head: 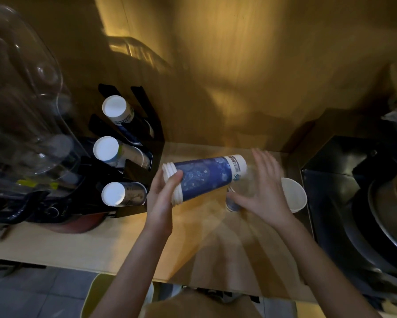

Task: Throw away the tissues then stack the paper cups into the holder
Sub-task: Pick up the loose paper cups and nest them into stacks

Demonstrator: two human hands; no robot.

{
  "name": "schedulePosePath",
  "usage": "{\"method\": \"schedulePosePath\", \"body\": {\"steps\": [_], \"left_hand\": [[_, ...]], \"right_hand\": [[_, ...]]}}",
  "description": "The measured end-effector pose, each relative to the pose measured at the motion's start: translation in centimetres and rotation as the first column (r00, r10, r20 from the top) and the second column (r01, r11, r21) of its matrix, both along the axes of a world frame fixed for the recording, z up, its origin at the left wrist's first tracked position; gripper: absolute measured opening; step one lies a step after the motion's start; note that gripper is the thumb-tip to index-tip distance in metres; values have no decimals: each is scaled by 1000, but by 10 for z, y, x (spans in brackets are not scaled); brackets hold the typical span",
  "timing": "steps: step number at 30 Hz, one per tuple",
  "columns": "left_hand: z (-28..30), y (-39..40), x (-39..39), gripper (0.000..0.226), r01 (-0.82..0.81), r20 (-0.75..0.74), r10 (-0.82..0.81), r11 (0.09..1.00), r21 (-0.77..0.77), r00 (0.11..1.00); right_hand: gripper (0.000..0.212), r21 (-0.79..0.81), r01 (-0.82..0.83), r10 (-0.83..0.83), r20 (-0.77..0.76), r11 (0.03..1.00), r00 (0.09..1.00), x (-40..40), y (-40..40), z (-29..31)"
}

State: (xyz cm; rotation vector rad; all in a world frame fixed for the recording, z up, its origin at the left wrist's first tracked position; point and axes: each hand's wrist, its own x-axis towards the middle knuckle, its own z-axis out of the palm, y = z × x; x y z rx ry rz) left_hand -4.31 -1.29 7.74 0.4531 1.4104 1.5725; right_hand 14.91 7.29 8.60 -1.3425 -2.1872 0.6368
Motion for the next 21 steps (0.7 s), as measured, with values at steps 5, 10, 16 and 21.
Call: {"method": "schedulePosePath", "body": {"steps": [5,10,16,21], "left_hand": [[18,9,10,79,98,-103,-91,993,67,991],[25,14,14,67,58,-121,-51,997,54,991],[31,14,18,67,52,-115,-40,993,104,993],[35,19,18,72,16,-119,1,990,138,993]], "right_hand": [[95,96,-309,286,201,946,937,-33,-12,28],[91,49,-258,249,144,965,958,-38,-15,20],[91,117,-252,234,146,961,961,-34,-14,23],[90,191,-234,211,134,953,968,-35,-12,27]]}}
